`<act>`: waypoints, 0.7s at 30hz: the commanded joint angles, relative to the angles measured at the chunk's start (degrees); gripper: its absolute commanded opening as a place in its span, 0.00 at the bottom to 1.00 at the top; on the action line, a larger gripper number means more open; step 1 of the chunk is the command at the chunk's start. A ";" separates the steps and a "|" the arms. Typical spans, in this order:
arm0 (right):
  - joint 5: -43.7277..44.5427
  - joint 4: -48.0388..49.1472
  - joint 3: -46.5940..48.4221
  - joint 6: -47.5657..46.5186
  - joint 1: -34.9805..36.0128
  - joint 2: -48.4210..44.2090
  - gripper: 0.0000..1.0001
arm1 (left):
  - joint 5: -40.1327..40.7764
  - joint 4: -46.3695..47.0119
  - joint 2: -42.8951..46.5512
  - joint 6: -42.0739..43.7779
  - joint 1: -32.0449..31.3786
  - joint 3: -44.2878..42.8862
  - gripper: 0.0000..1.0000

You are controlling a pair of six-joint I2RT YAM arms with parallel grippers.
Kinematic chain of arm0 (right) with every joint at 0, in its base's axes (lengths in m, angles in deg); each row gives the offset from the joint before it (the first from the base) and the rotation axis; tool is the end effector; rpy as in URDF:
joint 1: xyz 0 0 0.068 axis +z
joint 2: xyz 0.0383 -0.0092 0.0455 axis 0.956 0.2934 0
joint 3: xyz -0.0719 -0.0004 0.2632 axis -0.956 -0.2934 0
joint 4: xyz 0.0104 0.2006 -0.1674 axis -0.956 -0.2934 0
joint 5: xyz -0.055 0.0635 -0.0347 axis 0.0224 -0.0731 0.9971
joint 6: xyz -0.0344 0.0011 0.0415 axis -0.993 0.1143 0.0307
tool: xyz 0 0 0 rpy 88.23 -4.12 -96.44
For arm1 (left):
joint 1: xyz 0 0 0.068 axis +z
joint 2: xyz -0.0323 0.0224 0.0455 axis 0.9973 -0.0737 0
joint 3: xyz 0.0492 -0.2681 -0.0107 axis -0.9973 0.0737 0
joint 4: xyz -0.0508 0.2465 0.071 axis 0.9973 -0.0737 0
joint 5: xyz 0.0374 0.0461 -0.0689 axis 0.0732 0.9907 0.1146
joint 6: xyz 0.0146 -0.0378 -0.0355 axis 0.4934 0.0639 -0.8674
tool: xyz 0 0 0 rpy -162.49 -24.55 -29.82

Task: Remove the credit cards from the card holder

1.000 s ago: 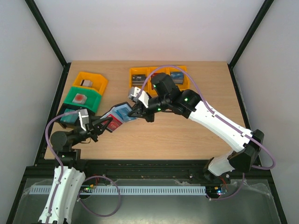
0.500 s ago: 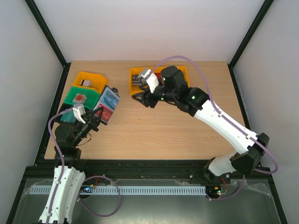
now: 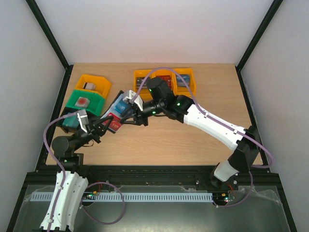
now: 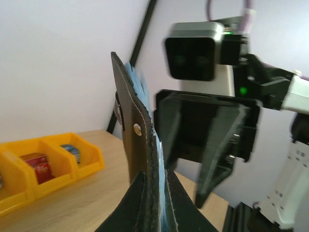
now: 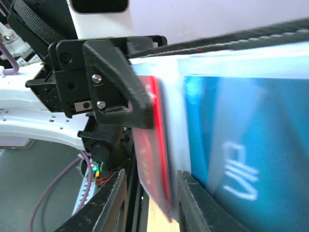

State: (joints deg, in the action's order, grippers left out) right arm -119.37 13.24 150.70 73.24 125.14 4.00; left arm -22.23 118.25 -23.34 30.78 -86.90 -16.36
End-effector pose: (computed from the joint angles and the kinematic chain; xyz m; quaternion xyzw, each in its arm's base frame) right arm 0.1947 0.2972 0.3743 -0.5894 0.5263 0.5285 0.3103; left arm 0.1070 -0.0300 0.2942 0.1995 0.5607 -0.4760 0.6474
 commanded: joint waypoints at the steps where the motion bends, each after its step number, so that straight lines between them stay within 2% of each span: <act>1: -6.79 1.58 0.67 -0.92 -1.34 0.02 0.26 | -8.95 9.32 0.25 -0.26 -0.28 0.06 0.02; 12: -9.94 1.74 0.80 -0.41 -1.42 2.50 0.16 | -10.49 9.84 -0.56 2.05 -0.54 -1.11 0.02; 18: -6.67 0.63 1.14 -0.74 -0.51 3.91 0.13 | -10.20 10.54 -0.78 1.91 -0.72 -1.08 0.02; 21: -7.73 0.35 0.97 -1.15 -0.51 3.81 0.05 | -10.75 10.51 -0.70 1.70 -0.81 -1.04 0.02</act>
State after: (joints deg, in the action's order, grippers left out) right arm -127.58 13.43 150.70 72.91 124.22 6.91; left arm -31.08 123.96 -24.28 32.00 -87.12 -16.36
